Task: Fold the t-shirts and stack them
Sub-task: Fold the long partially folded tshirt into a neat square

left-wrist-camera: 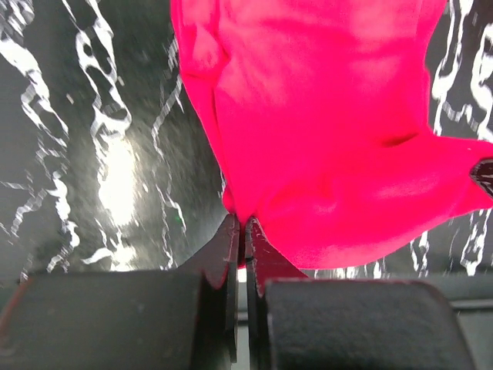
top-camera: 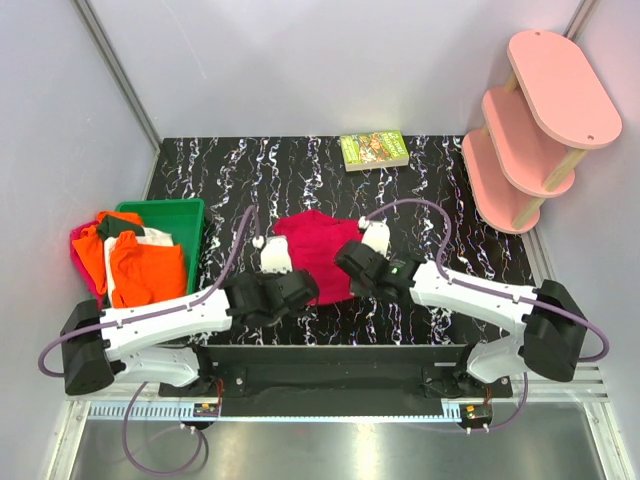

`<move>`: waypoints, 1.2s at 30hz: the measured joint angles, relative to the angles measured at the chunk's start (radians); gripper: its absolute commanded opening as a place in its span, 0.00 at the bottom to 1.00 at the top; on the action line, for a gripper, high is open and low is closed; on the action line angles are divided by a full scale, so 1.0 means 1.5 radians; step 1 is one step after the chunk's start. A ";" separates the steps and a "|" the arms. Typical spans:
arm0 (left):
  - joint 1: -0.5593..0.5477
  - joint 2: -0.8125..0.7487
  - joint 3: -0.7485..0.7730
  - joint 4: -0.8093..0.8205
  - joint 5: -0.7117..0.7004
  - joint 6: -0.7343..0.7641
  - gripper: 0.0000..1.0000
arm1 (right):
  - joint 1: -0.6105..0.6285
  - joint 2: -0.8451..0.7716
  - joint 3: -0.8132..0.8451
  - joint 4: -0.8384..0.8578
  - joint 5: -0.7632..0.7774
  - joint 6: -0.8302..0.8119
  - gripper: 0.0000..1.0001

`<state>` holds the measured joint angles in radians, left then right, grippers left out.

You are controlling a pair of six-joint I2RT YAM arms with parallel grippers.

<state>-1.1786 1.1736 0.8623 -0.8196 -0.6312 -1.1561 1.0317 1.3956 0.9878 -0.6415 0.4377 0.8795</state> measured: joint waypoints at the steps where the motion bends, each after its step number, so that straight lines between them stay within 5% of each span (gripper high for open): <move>1: 0.010 0.000 0.008 0.000 -0.004 0.008 0.00 | -0.009 0.001 0.008 -0.001 0.004 -0.009 0.00; 17: 0.170 0.060 0.133 0.075 -0.018 0.155 0.00 | -0.158 0.053 0.143 0.032 0.008 -0.139 0.00; 36: 0.396 0.345 0.279 0.221 0.107 0.297 0.00 | -0.289 0.362 0.388 0.083 -0.045 -0.198 0.00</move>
<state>-0.5838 1.6905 1.2804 -0.4881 -0.4702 -0.7105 0.5983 1.9381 1.5700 -0.5167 0.3698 0.5831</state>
